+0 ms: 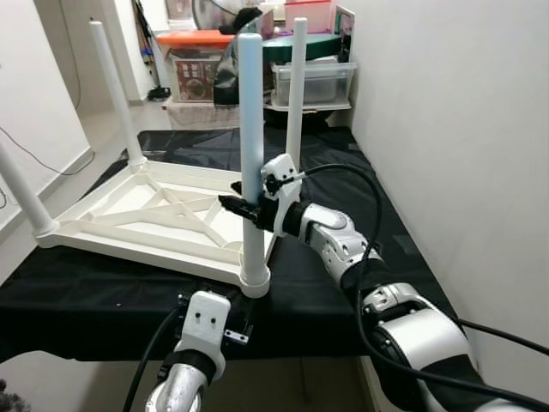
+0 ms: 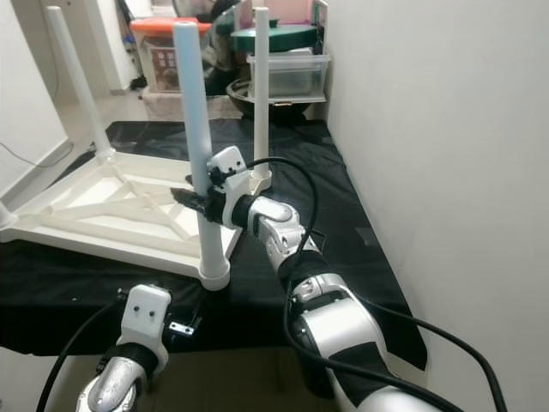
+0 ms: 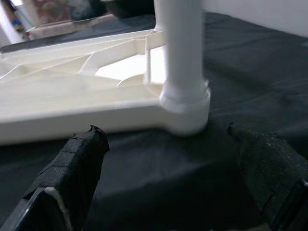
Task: Building children table
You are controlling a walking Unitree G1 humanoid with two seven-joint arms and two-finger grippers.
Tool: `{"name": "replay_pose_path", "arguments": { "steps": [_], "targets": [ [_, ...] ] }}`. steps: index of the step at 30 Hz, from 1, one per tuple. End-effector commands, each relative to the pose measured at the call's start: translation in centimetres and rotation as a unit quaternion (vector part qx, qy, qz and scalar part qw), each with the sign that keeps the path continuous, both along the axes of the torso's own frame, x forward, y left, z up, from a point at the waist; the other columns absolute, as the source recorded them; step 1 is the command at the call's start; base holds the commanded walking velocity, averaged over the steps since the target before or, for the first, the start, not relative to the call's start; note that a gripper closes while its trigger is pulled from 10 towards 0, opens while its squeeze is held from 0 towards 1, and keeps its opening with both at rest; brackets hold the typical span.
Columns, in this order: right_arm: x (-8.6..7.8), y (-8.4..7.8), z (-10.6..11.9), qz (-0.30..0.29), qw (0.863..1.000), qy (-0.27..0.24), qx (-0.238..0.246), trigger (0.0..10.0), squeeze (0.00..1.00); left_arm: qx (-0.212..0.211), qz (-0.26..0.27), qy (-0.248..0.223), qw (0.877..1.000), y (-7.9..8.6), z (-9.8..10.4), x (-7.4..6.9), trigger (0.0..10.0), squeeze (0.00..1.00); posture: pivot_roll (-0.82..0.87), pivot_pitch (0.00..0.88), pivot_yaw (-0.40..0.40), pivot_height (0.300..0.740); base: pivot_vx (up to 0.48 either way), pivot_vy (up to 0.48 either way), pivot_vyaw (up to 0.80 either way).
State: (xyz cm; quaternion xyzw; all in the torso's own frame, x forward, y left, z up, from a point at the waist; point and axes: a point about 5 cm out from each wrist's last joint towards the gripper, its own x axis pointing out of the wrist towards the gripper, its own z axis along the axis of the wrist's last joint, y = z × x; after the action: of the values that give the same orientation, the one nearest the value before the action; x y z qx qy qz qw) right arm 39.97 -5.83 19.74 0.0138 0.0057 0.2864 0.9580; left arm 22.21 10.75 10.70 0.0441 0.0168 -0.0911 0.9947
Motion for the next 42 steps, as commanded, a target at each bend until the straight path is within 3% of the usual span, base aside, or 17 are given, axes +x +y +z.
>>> {"name": "replay_pose_path", "arguments": {
  "steps": [1, 5, 8, 11, 12, 13, 14, 15, 16, 18, 19, 23, 26, 31, 33, 38, 42],
  "targets": [
    [0.4, -4.2, -3.1, -0.176, 0.982, 0.072, 0.002, 0.0, 0.00, 0.003, 0.004, -0.001, 1.000, 0.1, -0.1, -0.1, 10.0, 0.00, 0.00, 0.000, -0.014, 0.734, 0.000, 0.000, 0.00],
    [0.4, -5.5, -3.4, -0.249, 0.965, 0.079, 0.001, 0.0, 0.00, 0.003, 0.004, 0.000, 1.000, 0.1, -0.1, 0.0, 10.0, 0.00, 0.00, 0.000, -0.014, 0.734, 0.000, 0.000, 0.00],
    [-0.3, -7.1, -4.7, -0.398, 0.910, 0.106, 0.045, 0.0, 0.00, 0.003, 0.003, 0.000, 1.000, 0.1, -0.1, 0.0, 10.0, 0.00, -0.01, 0.000, -0.014, 0.734, 0.000, 0.000, 0.00],
    [-0.4, -6.8, -4.8, -0.405, 0.906, 0.109, 0.053, 0.0, 0.00, 0.003, 0.002, 0.001, 1.000, 0.0, -0.2, 0.0, 10.0, 0.00, -0.01, 0.000, -0.012, 0.734, 0.000, 0.000, 0.00],
    [-0.3, -5.5, -4.4, -0.376, 0.919, 0.099, 0.072, 5.8, 0.00, 0.004, 0.002, 0.002, 1.000, 0.0, -0.2, -0.1, 10.0, 0.00, -0.01, 0.000, -0.010, 0.734, 0.000, 0.000, 0.00],
    [-0.3, -5.5, -4.4, -0.376, 0.919, 0.099, 0.072, 5.8, 0.00, 0.004, 0.002, 0.002, 1.000, 0.0, -0.2, -0.1, 10.0, 0.00, -0.01, 0.000, -0.010, 0.734, 0.000, 0.000, 0.00],
    [-0.2, -4.5, -3.8, -0.352, 0.928, 0.086, 0.088, 10.0, 0.00, 0.004, 0.002, 0.002, 1.000, 0.0, -0.2, -0.1, 10.0, 0.00, -0.01, 0.000, -0.010, 0.734, 0.000, 0.000, 0.00],
    [-0.2, -4.5, -3.8, -0.352, 0.928, 0.086, 0.088, 10.0, 0.00, 0.004, 0.002, 0.002, 1.000, 0.0, -0.2, -0.1, 10.0, 0.00, -0.01, 0.000, -0.010, 0.734, 0.000, 0.000, 0.00],
    [-0.1, -3.4, -2.8, -0.302, 0.946, 0.053, 0.108, 10.0, 1.00, 0.004, 0.002, 0.002, 1.000, 0.0, -0.3, -0.1, 10.0, 0.00, -0.01, 0.000, -0.010, 0.734, 0.000, 0.000, 0.00],
    [-0.1, -2.7, -2.1, -0.276, 0.953, 0.030, 0.118, 10.0, 1.00, 0.004, 0.002, 0.003, 1.000, 0.1, -0.3, -0.1, 10.0, 0.00, -0.01, 0.000, -0.014, 0.734, 0.000, 0.000, 0.00],
    [0.0, -1.8, -1.1, -0.208, 0.966, 0.020, 0.149, 10.0, 0.00, 0.004, 0.002, 0.003, 1.000, 0.1, -0.3, -0.1, 10.0, 0.00, -0.01, 0.000, -0.014, 0.734, 0.000, 0.000, 0.00],
    [0.1, -1.1, -0.4, -0.144, 0.973, 0.013, 0.178, 10.0, 0.00, 0.004, 0.003, 0.003, 1.000, 0.1, -0.3, -0.1, 10.0, 0.00, -0.01, 0.000, -0.014, 0.734, 0.000, 0.000, 0.00],
    [-0.4, -0.4, 0.4, 0.045, 0.977, 0.023, 0.208, 10.0, 0.00, 0.005, 0.002, 0.002, 1.000, 0.1, -0.3, 0.0, 10.0, 0.00, -0.01, 0.000, -0.015, 0.734, 0.000, 0.000, 0.00],
    [-2.5, -1.4, 0.0, 0.317, 0.931, 0.045, 0.176, 10.0, 0.00, 0.006, 0.003, 0.002, 1.000, 0.2, -0.3, 0.0, 10.0, 0.00, 0.00, 0.000, -0.019, 0.734, 0.000, 0.000, 0.00],
    [-2.5, -1.4, 0.0, 0.317, 0.931, 0.045, 0.176, 10.0, 0.00, 0.006, 0.003, 0.002, 1.000, 0.2, -0.3, 0.0, 10.0, 0.00, 0.00, 0.000, -0.019, 0.734, 0.000, 0.000, 0.00],
    [-4.2, -0.7, 0.0, 0.482, 0.868, 0.046, 0.112, 10.0, 0.00, 0.007, 0.005, 0.001, 1.000, 0.4, -0.2, 0.1, 10.0, 0.00, 0.01, 0.000, -0.020, 0.734, 0.000, 0.000, 0.00],
    [-4.7, -0.1, 0.0, 0.520, 0.847, 0.052, 0.101, 10.0, 0.00, 0.007, 0.005, 0.001, 1.000, 0.3, -0.2, 0.1, 10.0, 0.00, 0.01, 0.000, -0.020, 0.734, 0.000, 0.000, 0.00]
  ]
}}
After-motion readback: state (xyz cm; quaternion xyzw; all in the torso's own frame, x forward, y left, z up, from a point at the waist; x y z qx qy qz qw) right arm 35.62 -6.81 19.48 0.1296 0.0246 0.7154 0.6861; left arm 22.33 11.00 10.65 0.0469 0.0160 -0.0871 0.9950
